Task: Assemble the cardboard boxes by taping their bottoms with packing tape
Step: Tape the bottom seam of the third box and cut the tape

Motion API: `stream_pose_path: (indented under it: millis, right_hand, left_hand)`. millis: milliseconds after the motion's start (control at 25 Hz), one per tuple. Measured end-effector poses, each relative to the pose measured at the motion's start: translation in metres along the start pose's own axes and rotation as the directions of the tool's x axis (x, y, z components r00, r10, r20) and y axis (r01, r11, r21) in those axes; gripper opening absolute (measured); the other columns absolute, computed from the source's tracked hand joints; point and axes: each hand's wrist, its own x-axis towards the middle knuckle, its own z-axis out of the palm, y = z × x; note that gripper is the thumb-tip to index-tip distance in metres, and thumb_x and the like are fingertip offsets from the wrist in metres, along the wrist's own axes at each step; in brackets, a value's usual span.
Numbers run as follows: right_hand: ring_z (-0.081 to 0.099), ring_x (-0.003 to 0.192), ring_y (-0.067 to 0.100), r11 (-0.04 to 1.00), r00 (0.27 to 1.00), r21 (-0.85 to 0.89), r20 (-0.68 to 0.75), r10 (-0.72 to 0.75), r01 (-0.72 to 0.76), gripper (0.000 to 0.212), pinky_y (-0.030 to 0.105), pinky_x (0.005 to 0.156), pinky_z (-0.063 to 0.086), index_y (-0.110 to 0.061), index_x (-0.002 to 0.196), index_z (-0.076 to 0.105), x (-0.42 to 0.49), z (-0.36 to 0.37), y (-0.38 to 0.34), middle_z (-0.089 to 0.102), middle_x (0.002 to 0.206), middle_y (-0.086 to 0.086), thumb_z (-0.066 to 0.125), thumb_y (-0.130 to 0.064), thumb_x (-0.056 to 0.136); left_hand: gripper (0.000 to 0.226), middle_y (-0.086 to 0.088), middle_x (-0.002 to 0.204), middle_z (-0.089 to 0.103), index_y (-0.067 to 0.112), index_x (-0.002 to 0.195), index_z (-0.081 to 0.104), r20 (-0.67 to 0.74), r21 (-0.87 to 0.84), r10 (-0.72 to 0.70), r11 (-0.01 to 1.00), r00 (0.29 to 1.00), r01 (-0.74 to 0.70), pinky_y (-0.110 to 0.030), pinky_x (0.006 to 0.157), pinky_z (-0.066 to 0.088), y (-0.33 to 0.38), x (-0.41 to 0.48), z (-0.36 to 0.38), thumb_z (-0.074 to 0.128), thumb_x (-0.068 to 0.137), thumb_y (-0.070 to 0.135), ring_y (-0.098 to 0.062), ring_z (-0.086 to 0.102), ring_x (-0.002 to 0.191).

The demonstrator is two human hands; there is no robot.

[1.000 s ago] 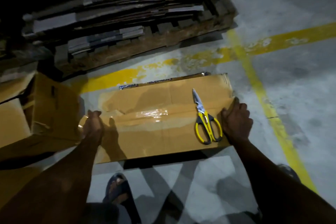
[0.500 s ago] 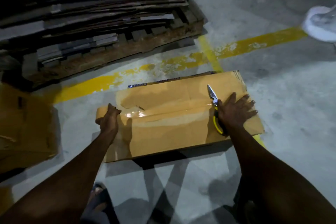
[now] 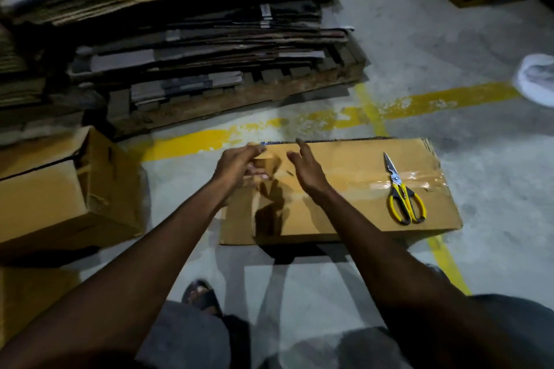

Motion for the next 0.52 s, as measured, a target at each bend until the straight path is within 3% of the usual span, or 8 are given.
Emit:
stream_pose_path:
  millis: [40, 120, 200, 280, 400, 480, 520]
  right_hand:
    - [0.042, 0.134, 0.035, 0.977, 0.996, 0.194, 0.039, 0.084, -0.090, 0.053, 0.050, 0.108, 0.035, -0.024, 0.151, 0.032, -0.011, 0.003, -0.019, 0.039, 0.153, 0.009, 0.041, -0.041, 0.102]
    - [0.060, 0.109, 0.039, 0.825, 0.957, 0.495, 0.228, 0.180, -0.273, 0.050, 0.058, 0.100, 0.042, -0.013, 0.131, 0.055, -0.036, 0.000, -0.039, 0.062, 0.126, 0.017, 0.044, -0.046, 0.095]
    - [0.066, 0.087, 0.036, 0.706, 0.933, 0.625, 0.326, 0.150, -0.332, 0.041, 0.053, 0.093, 0.048, -0.002, 0.109, 0.059, -0.061, -0.005, -0.048, 0.071, 0.091, 0.018, 0.052, -0.034, 0.086]
    - [0.065, 0.073, 0.033, 0.676, 0.938, 0.672, 0.337, 0.087, -0.304, 0.041, 0.045, 0.081, 0.054, 0.002, 0.113, 0.055, -0.074, -0.006, -0.051, 0.069, 0.084, 0.019, 0.055, -0.011, 0.074]
    - [0.052, 0.059, 0.025, 0.816, 0.994, 0.577, 0.109, -0.026, -0.042, 0.033, 0.038, 0.064, 0.049, 0.001, 0.108, 0.058, -0.072, -0.002, -0.052, 0.054, 0.075, 0.012, 0.051, 0.004, 0.076]
    - [0.058, 0.066, 0.024, 0.927, 0.976, 0.305, -0.076, -0.205, 0.219, 0.031, 0.036, 0.066, 0.051, -0.001, 0.108, 0.059, -0.063, 0.006, -0.053, 0.058, 0.078, 0.009, 0.056, 0.006, 0.078]
    - [0.061, 0.077, 0.021, 0.934, 0.938, 0.113, -0.113, -0.328, 0.340, 0.035, 0.033, 0.070, 0.052, -0.004, 0.110, 0.060, -0.057, 0.013, -0.054, 0.062, 0.087, 0.007, 0.060, -0.001, 0.075]
  left_hand:
    - [0.023, -0.013, 0.100, 0.073, 0.015, 0.106, 0.071, 0.049, -0.017, 0.049, 0.999, 0.998, -0.048, -0.042, 0.088, 0.053, 0.013, -0.019, -0.003, 0.055, 0.094, 0.026, -0.027, 0.072, 0.088]
    - [0.023, -0.005, 0.089, 0.074, 0.017, 0.089, 0.075, 0.115, -0.075, 0.135, 0.989, 0.984, -0.127, -0.041, 0.086, 0.052, 0.027, -0.051, -0.013, 0.053, 0.094, 0.020, -0.024, 0.071, 0.086]
    - [0.029, 0.001, 0.079, 0.072, 0.019, 0.072, 0.076, 0.205, -0.140, 0.221, 0.971, 0.953, -0.195, -0.038, 0.080, 0.054, 0.029, -0.075, -0.027, 0.055, 0.092, 0.017, -0.020, 0.068, 0.078]
    - [0.023, 0.003, 0.072, 0.069, 0.019, 0.067, 0.073, 0.306, -0.133, 0.272, 0.961, 0.912, -0.242, -0.033, 0.073, 0.053, 0.027, -0.085, -0.043, 0.061, 0.086, 0.019, -0.014, 0.063, 0.072]
    - [0.012, 0.006, 0.064, 0.064, 0.014, 0.080, 0.059, 0.390, 0.118, 0.175, 0.964, 0.904, -0.238, -0.024, 0.058, 0.046, 0.023, -0.069, -0.068, 0.068, 0.087, 0.009, -0.011, 0.062, 0.065]
    - [0.022, 0.001, 0.071, 0.068, 0.017, 0.093, 0.047, 0.332, 0.331, -0.001, 0.937, 0.943, -0.115, -0.026, 0.059, 0.040, 0.015, -0.041, -0.082, 0.069, 0.088, 0.014, -0.018, 0.069, 0.071]
    - [0.024, -0.002, 0.076, 0.070, 0.018, 0.097, 0.046, 0.274, 0.450, -0.078, 0.891, 0.958, -0.056, -0.026, 0.059, 0.038, 0.012, -0.026, -0.085, 0.069, 0.088, 0.017, -0.020, 0.071, 0.075]
